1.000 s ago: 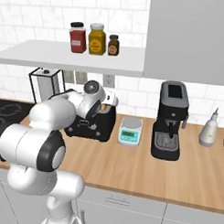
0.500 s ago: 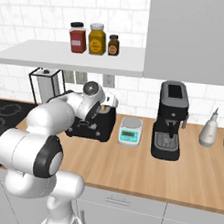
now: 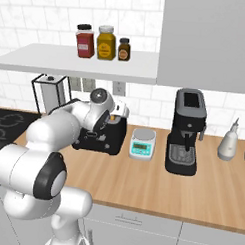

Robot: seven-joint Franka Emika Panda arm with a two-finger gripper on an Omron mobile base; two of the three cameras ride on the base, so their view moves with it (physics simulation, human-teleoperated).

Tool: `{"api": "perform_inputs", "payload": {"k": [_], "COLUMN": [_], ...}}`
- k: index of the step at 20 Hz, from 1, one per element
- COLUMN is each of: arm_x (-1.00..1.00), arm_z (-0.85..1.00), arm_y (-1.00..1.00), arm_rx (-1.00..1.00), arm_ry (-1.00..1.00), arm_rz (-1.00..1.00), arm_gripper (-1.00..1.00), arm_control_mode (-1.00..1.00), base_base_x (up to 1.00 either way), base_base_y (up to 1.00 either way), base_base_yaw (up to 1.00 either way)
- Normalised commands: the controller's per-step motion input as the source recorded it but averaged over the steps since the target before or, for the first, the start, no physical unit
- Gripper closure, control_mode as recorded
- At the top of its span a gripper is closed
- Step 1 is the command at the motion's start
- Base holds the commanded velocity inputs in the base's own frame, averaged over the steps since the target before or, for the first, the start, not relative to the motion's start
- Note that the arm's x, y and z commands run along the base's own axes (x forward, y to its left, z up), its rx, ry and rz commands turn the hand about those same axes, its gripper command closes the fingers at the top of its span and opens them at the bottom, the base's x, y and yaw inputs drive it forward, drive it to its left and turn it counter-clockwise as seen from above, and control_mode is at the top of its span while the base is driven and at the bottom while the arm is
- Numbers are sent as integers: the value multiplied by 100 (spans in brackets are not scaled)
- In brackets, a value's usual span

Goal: Start the toaster. Once the lever pops up, take the bread to the plate on the dining counter.

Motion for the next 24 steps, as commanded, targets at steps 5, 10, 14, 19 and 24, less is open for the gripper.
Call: {"api": "perform_inputs", "payload": {"k": [5, 10, 14, 19, 24], "arm_x": [0, 0, 0, 0, 0], "arm_z": [1, 0, 0, 0, 0], "arm_y": [0, 0, 0, 0, 0], "arm_rx": [0, 0, 0, 0, 0], "arm_ry": [2, 3, 1, 1, 0], "arm_rz": [0, 0, 0, 0, 0], "arm_gripper": [-100, -100, -100, -100, -100], "arm_control_mode": [-100, -100, -100, -100, -100], "base_base_x": [0, 0, 0, 0, 0], "base_base_y": [0, 0, 0, 0, 0], "base_base_yaw": [0, 0, 0, 0, 0]}}
